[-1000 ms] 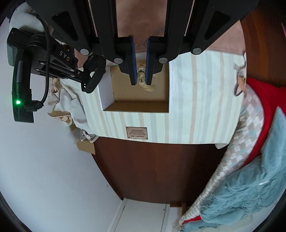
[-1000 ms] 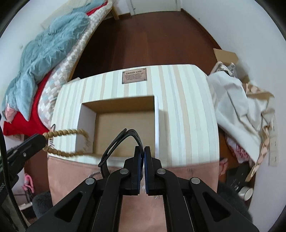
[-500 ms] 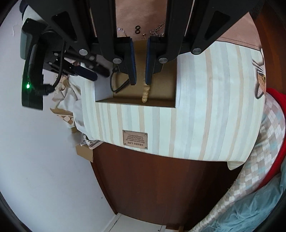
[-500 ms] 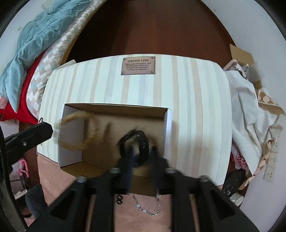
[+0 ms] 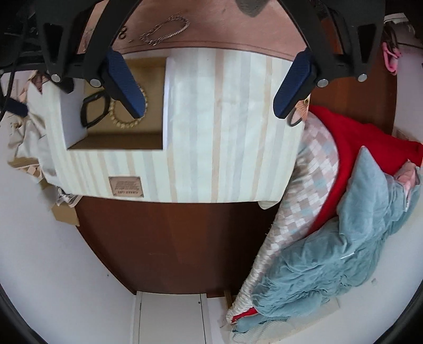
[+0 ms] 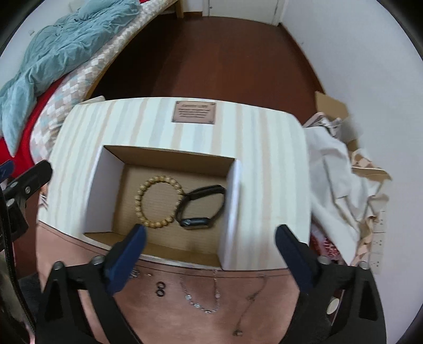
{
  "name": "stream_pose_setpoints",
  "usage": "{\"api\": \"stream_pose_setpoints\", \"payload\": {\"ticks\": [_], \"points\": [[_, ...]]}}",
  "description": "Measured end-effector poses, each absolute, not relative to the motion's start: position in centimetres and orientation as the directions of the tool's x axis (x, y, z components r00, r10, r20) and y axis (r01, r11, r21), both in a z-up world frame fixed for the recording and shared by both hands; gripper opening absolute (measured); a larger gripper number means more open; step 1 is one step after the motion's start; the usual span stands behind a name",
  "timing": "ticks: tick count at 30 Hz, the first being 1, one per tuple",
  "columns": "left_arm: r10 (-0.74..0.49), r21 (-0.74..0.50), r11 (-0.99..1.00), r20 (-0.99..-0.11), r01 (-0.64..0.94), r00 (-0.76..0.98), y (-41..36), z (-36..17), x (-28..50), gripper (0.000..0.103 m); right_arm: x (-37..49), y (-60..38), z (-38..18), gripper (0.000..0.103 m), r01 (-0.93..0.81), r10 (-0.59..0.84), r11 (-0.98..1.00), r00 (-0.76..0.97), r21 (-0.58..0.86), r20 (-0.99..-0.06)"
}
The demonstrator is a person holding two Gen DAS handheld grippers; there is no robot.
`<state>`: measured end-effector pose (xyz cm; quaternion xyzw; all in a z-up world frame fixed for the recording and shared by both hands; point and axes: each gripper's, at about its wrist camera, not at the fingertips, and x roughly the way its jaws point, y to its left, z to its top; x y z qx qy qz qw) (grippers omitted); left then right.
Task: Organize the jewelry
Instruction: 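Carry both items over the white box and open both grippers inside, then lift both grippers out of the box and back over the mat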
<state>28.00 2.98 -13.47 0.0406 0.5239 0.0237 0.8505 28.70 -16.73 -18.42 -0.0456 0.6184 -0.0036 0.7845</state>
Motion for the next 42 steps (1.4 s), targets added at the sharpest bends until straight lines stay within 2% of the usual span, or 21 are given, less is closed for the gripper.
{"api": "stream_pose_setpoints", "payload": {"ticks": [14, 20, 34, 42], "points": [[0.118, 0.133, 0.991, -0.865, -0.003, 0.487, 2.7, -12.7, 23.0, 0.102, 23.5, -17.5, -17.5, 0.103, 0.003, -0.012, 1.000, 0.301, -0.011, -0.953], [0.148, 0.162, 0.987, -0.833, -0.021, 0.534, 3.0, -10.4, 20.1, 0.102, 20.7, -17.4, -14.6, 0.103, 0.009, 0.006, 1.000, 0.365, 0.010, -0.931], [0.120, 0.127, 0.991, -0.764, -0.034, 0.634, 2.6, -4.5, 13.2, 0.102, 13.8, -18.4, -6.2, 0.103, 0.038, -0.031, 0.999, 0.524, -0.013, -0.851], [0.134, 0.121, 0.991, -0.759, -0.064, 0.637, 2.9, -4.1, 11.8, 0.102, 11.8, -20.2, -5.0, 0.103, 0.070, 0.044, 0.993, 0.519, 0.094, -0.854]]}}
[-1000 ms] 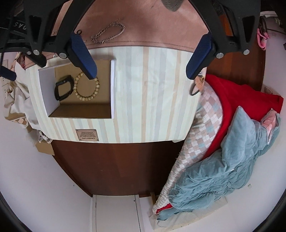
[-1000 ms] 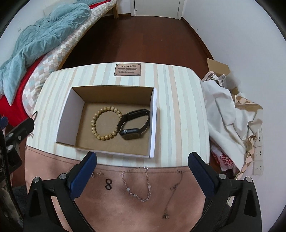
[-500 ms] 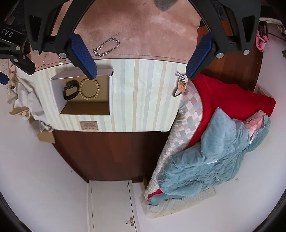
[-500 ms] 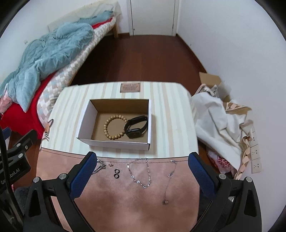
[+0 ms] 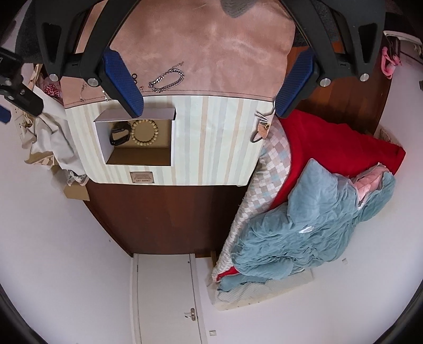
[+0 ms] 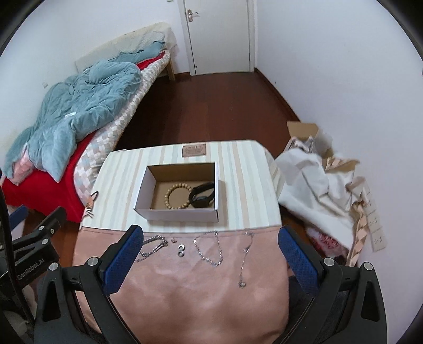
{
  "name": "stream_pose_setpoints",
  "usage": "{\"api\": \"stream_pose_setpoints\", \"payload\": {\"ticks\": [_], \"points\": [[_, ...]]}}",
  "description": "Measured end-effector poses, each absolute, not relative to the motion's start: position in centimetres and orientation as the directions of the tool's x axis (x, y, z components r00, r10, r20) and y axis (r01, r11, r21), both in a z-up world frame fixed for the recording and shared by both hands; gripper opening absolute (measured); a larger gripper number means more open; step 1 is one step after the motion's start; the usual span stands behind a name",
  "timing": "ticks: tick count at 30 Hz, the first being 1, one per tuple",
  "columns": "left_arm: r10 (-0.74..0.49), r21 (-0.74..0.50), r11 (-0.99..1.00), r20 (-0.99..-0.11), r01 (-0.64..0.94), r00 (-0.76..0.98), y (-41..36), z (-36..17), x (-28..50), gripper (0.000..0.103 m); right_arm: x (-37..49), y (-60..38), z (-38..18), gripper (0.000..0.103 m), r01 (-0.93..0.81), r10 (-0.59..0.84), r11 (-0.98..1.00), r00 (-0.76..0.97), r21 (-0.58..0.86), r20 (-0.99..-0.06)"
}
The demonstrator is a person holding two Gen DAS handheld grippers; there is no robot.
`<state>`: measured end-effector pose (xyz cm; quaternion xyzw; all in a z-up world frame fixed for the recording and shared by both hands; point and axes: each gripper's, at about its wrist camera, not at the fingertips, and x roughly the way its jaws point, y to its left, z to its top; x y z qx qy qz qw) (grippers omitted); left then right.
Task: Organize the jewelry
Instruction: 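Lift both grippers out of the box and back over the mat, then grasp the silver chain bracelet with the left gripper while the right grasps the pendant necklace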
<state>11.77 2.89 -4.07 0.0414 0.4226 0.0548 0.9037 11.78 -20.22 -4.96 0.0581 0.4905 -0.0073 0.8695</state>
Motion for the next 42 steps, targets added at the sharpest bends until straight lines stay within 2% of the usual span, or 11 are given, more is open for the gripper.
{"api": "stream_pose_setpoints", "payload": {"ticks": [5, 7, 9, 12, 23, 25, 27, 29, 31, 40, 42], "points": [[0.210, 0.197, 0.976, -0.774, -0.089, 0.597, 3.4, -8.3, 12.8, 0.102, 12.5, -22.6, -9.6, 0.103, 0.143, 0.042, 0.983, 0.430, 0.113, -0.902], [0.227, 0.212, 0.973, -0.803, -0.091, 0.551, 3.8, -10.8, 13.5, 0.102, 13.0, -23.3, -12.5, 0.098, 0.162, 0.066, 0.977, 0.378, 0.136, -0.923], [0.249, 0.242, 0.967, -0.828, -0.082, 0.502, 4.1, -13.5, 14.3, 0.102, 13.4, -23.6, -15.2, 0.077, 0.175, 0.075, 0.975, 0.333, 0.140, -0.940], [0.264, 0.273, 0.961, -0.861, -0.044, 0.435, 4.2, -17.3, 15.5, 0.102, 13.7, -23.9, -18.7, 0.067, 0.202, 0.074, 0.970, 0.280, 0.134, -0.957], [0.225, 0.285, 0.928, -0.942, 0.241, 0.247, 0.8, -27.3, 20.5, 0.102, 14.3, -26.3, -22.4, 0.066, 0.285, 0.051, 0.952, 0.220, 0.114, -0.974], [0.198, 0.265, 0.935, -0.942, 0.238, 0.271, 0.7, -27.1, 20.6, 0.095, 14.4, -26.9, -22.4, 0.066, 0.298, 0.043, 0.948, 0.220, 0.109, -0.975], [0.163, 0.234, 0.939, -0.949, 0.254, 0.271, 0.3, -26.7, 20.6, 0.080, 14.5, -27.4, -22.3, 0.066, 0.311, 0.038, 0.944, 0.222, 0.108, -0.974], [0.068, 0.140, 0.948, -0.966, 0.285, 0.248, -0.2, -26.6, 20.3, 0.032, 14.6, -27.8, -22.4, 0.066, 0.322, 0.041, 0.940, 0.221, 0.112, -0.974], [0.036, 0.105, 0.947, -0.974, 0.304, 0.226, -0.9, -26.7, 20.0, 0.006, 14.6, -28.3, -22.4, 0.066, 0.335, 0.036, 0.936, 0.222, 0.111, -0.974], [0.011, 0.053, 0.981, -0.975, 0.188, 0.221, 1.9, -25.1, 18.3, 0.005, 13.4, -29.6, -23.1, 0.064, 0.364, 0.044, 0.924, 0.198, 0.115, -0.979], [-0.022, 0.015, 0.986, -0.975, 0.163, 0.223, 2.6, -24.2, 17.5, 0.005, 13.1, -29.1, -23.9, 0.056, 0.351, 0.065, 0.928, 0.177, 0.125, -0.982]]}}
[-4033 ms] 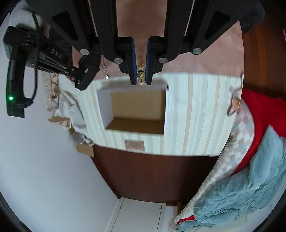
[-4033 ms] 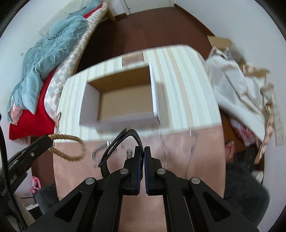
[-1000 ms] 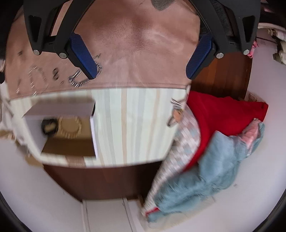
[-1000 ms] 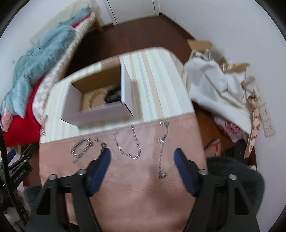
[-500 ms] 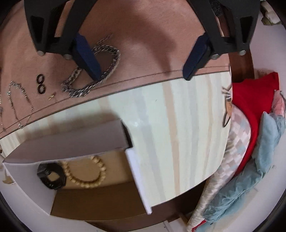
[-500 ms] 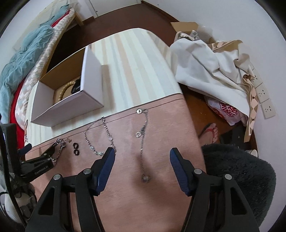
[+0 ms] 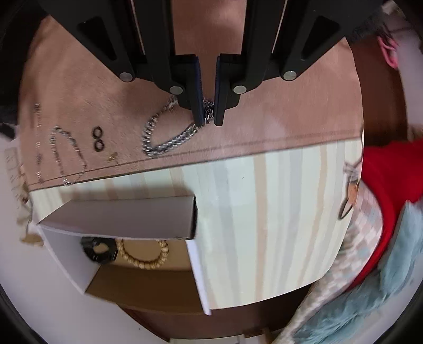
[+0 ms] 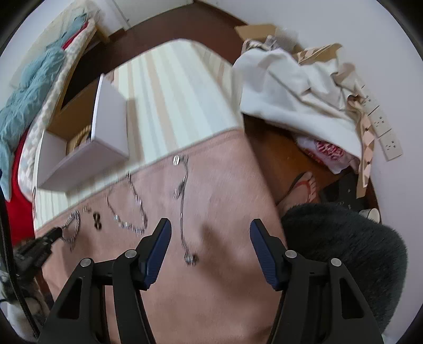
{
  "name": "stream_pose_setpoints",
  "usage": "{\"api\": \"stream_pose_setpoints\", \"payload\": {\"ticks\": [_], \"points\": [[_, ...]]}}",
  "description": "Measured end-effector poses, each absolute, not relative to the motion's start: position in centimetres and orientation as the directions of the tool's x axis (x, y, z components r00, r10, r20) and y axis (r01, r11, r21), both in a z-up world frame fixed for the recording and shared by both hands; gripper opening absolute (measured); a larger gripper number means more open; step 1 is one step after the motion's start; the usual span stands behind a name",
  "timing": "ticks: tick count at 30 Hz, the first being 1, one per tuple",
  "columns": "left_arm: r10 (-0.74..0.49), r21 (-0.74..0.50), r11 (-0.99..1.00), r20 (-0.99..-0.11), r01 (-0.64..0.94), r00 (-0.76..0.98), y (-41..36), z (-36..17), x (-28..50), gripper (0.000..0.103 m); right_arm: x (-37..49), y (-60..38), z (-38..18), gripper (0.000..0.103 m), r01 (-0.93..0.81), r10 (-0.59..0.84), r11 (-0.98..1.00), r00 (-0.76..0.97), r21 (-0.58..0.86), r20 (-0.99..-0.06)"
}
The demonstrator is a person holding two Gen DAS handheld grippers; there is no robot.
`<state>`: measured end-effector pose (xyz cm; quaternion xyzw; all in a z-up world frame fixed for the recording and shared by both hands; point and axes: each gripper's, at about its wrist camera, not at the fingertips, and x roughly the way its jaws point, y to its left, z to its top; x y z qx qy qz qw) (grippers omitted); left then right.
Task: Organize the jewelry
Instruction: 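Grasp the silver chain bracelet with the left gripper while the right grasps the pendant necklace, then carry both chains into the white box and open both grippers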
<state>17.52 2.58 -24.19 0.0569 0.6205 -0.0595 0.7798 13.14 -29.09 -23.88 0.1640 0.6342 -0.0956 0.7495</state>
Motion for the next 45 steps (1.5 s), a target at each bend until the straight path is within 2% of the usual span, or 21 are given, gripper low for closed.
{"api": "stream_pose_setpoints", "payload": {"ticks": [4, 7, 8, 9, 10, 15, 24, 29, 38, 45], "points": [[-0.060, -0.023, 0.988, -0.969, 0.156, 0.239, 2.9, -22.2, 16.1, 0.002, 12.8, -26.9, -25.6, 0.048, 0.301, 0.075, 0.947, 0.137, 0.114, -0.988], [-0.074, -0.033, 0.985, -0.966, 0.168, 0.248, 2.6, -21.3, 15.4, 0.002, 12.5, -25.1, -27.1, 0.036, 0.251, 0.039, 0.966, 0.094, 0.061, -0.995], [-0.077, -0.034, 0.984, -0.965, 0.173, 0.251, 2.3, -21.0, 15.2, 0.002, 12.4, -24.6, -27.1, 0.031, 0.234, 0.011, 0.972, 0.099, 0.034, -0.995], [-0.081, -0.036, 0.984, -0.964, 0.176, 0.253, 2.2, -20.9, 15.1, 0.002, 12.2, -24.0, -27.0, 0.015, 0.208, -0.024, 0.978, 0.116, 0.001, -0.993], [-0.087, -0.043, 0.984, -0.963, 0.175, 0.253, 2.2, -20.7, 15.0, 0.002, 12.1, -23.4, -27.2, 0.012, 0.185, -0.056, 0.982, 0.117, -0.034, -0.992], [-0.127, -0.084, 0.982, -0.956, 0.169, 0.266, 1.9, -19.3, 14.6, 0.002, 11.7, -23.5, -25.9, 0.012, 0.204, -0.003, 0.979, 0.157, 0.029, -0.988], [-0.248, -0.200, 0.965, -0.909, 0.171, 0.334, 2.0, -13.2, 15.4, 0.002, 12.7, -24.6, -17.0, 0.012, 0.213, 0.165, 0.945, 0.338, 0.246, -0.926], [-0.311, -0.248, 0.947, -0.866, 0.203, 0.391, 1.5, -8.8, 16.8, 0.002, 14.1, -23.6, -11.8, 0.012, 0.161, 0.231, 0.933, 0.419, 0.322, -0.878], [-0.380, -0.292, 0.922, -0.804, 0.253, 0.458, 0.7, -3.2, 21.4, 0.002, 18.4, -19.8, -3.3, 0.012, -0.001, 0.304, 0.936, 0.503, 0.351, -0.809], [-0.382, -0.288, 0.920, -0.812, 0.265, 0.442, 0.2, -3.3, 26.0, 0.002, 23.9, -17.8, -2.6, 0.012, -0.045, 0.283, 0.952, 0.507, 0.303, -0.814]]}}
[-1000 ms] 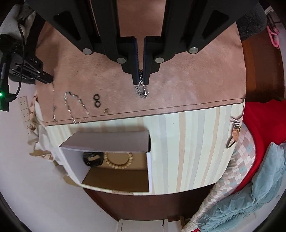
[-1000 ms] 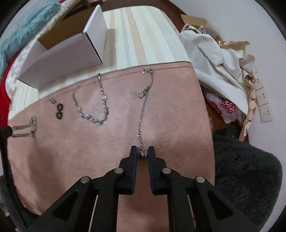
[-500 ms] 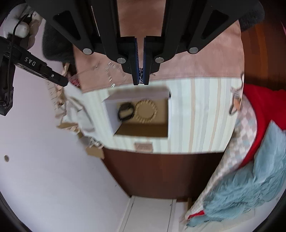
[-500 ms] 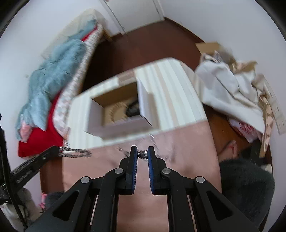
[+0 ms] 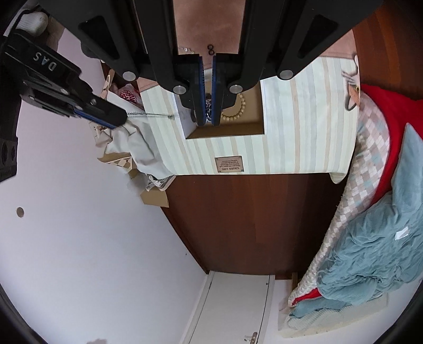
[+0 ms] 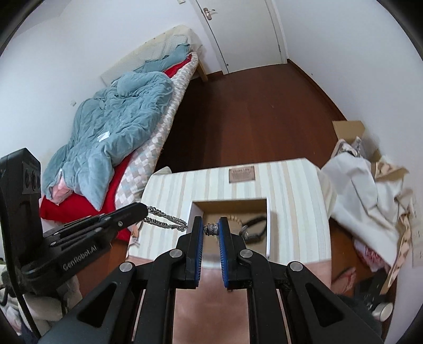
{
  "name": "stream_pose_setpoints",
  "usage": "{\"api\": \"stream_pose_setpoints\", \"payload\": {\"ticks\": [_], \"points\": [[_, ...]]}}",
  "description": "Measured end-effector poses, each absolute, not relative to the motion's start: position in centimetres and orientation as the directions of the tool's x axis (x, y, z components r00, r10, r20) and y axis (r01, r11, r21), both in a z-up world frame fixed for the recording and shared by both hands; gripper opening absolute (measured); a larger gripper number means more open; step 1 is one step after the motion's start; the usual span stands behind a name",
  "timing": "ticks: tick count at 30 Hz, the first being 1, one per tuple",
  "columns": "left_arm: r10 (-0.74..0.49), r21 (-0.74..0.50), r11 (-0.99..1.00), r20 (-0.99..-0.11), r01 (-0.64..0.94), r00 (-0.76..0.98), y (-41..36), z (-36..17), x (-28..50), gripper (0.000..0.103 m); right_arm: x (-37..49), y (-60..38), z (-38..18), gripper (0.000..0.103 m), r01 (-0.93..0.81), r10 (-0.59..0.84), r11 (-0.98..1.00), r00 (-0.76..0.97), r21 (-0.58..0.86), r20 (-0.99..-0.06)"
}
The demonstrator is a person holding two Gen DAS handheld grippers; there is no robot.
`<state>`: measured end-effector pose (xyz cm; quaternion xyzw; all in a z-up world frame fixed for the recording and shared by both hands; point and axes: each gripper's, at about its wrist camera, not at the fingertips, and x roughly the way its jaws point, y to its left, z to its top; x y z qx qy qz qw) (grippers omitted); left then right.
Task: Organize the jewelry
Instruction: 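Carry both chains into the white box and open both grippers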
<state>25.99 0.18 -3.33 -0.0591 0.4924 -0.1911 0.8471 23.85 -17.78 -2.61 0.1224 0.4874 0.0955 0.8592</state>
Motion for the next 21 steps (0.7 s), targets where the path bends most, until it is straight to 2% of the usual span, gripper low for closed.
{"api": "stream_pose_setpoints", "payload": {"ticks": [13, 17, 19, 20, 21], "points": [[-0.320, -0.276, 0.945, -0.891, 0.177, 0.321, 0.0, -11.8, 31.5, 0.002, 32.9, -17.0, -10.5, 0.012, -0.032, 0.213, 0.975, 0.393, 0.219, -0.894], [-0.264, -0.233, 0.963, -0.913, 0.133, 0.310, 0.6, -13.0, 31.7, 0.006, 34.0, -17.4, -12.6, 0.013, -0.021, 0.237, 0.969, 0.344, 0.245, -0.908], [-0.232, -0.204, 0.971, -0.925, 0.123, 0.300, 0.7, -13.4, 31.8, 0.008, 34.1, -17.7, -13.9, 0.029, -0.014, 0.251, 0.966, 0.305, 0.259, -0.919], [-0.212, -0.185, 0.976, -0.931, 0.118, 0.296, 0.8, -13.7, 31.8, 0.011, 34.0, -17.9, -14.1, 0.052, -0.008, 0.246, 0.967, 0.302, 0.255, -0.921], [-0.196, -0.168, 0.979, -0.934, 0.116, 0.300, 0.9, -13.8, 31.7, 0.015, 33.8, -18.1, -14.4, 0.064, 0.000, 0.236, 0.969, 0.301, 0.248, -0.924]]}}
